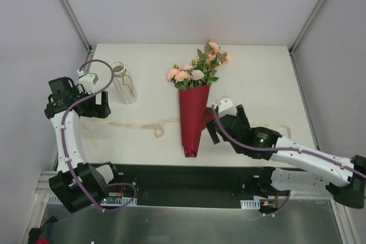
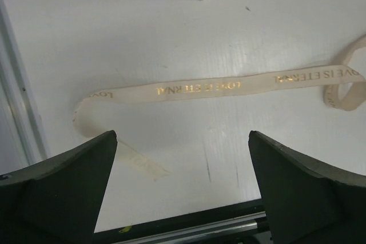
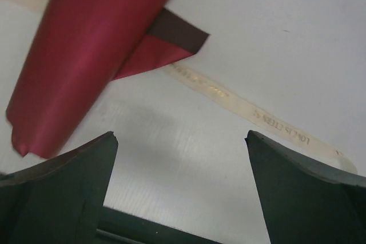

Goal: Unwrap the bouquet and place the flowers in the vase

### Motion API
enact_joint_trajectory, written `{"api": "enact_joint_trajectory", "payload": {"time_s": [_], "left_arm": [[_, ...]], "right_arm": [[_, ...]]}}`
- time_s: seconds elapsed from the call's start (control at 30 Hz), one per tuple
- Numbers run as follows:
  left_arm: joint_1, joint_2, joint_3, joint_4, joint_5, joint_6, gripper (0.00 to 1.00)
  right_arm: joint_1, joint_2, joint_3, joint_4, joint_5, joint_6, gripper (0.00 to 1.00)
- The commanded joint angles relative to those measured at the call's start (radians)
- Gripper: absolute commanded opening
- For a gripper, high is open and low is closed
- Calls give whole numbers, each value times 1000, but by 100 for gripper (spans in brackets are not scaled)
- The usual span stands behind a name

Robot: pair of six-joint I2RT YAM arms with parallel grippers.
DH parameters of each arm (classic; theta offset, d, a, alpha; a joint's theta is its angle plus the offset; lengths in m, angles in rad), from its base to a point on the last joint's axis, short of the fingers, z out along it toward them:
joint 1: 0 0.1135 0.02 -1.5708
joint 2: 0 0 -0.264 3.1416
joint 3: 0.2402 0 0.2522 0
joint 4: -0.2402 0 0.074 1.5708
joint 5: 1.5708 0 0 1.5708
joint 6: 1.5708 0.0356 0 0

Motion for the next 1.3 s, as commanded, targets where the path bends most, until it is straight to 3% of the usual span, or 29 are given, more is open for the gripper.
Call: {"api": "enact_joint_trajectory", "payload": {"time_s": [0.0, 0.13, 0.4, 0.6, 1.03, 1.27], "left_arm": [[-39, -18, 12, -81, 146, 5, 99], [-99, -13, -12, -80, 120, -28, 99], [-136, -15, -48, -80, 79, -25, 99], [-136, -10, -45, -81, 64, -7, 99], [-134, 5, -37, -78, 57, -5, 99], [-136, -4, -37, -78, 42, 4, 99]], "right_arm": [[196, 96, 24, 78, -56, -155, 99], [302, 252, 67, 164, -95, -192, 99], [341, 480, 95, 304, -110, -287, 98], [367, 561, 96, 326, -119, -312, 97], [365, 668, 73, 453, 112, -324, 92], [359, 715, 70, 479, 140, -318, 90]]}}
